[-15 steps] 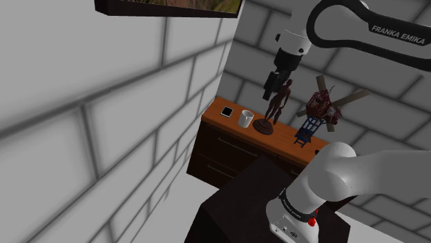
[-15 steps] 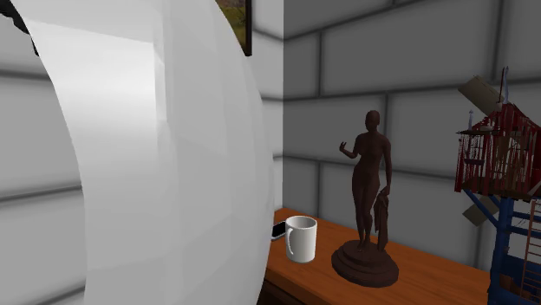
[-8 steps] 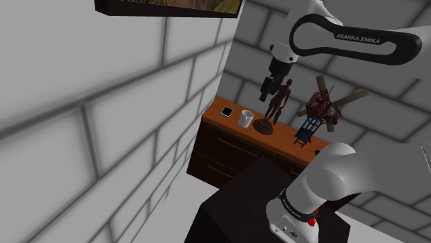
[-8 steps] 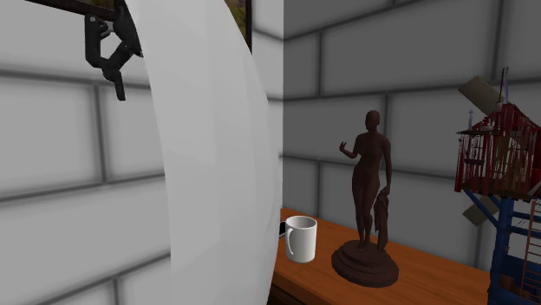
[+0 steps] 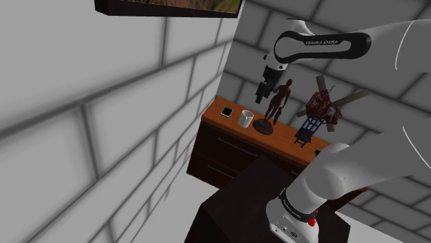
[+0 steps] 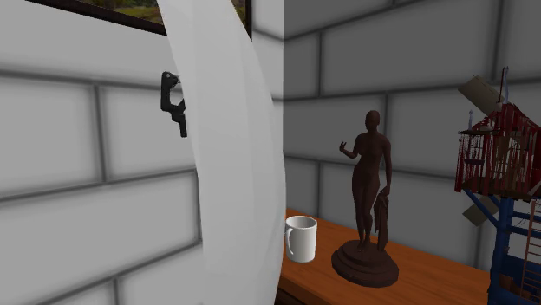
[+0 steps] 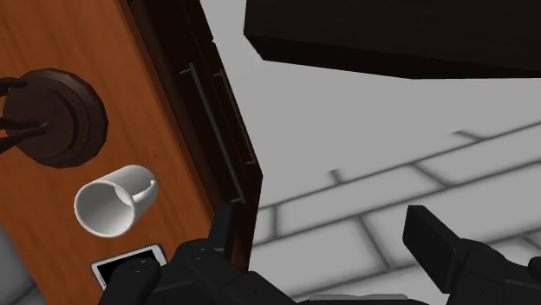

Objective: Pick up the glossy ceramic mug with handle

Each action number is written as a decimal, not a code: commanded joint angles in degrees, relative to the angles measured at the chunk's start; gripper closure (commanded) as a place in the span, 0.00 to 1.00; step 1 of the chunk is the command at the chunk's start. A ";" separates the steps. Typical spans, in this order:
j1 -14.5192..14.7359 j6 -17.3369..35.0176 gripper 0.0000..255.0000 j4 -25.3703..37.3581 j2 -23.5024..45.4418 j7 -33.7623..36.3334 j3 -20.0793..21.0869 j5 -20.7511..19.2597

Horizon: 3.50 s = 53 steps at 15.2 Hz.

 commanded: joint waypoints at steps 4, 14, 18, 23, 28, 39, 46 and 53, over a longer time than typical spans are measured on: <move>-0.76 5.28 0.00 3.59 9.43 -6.12 -5.09 1.00; -3.53 12.08 0.00 16.80 32.78 -20.73 -11.57 10.84; -6.67 12.50 0.00 24.23 42.65 -26.30 -11.57 15.96; -11.86 11.16 0.00 35.48 54.85 -31.47 -10.06 21.09; -17.55 7.86 0.00 49.54 67.32 -34.52 -8.04 24.43; -20.89 8.97 0.00 57.53 77.02 -35.43 -6.19 26.31; -20.89 8.97 1.00 57.53 77.02 -35.44 -6.19 26.31; -20.65 7.67 1.00 57.37 75.55 -35.37 -6.54 25.95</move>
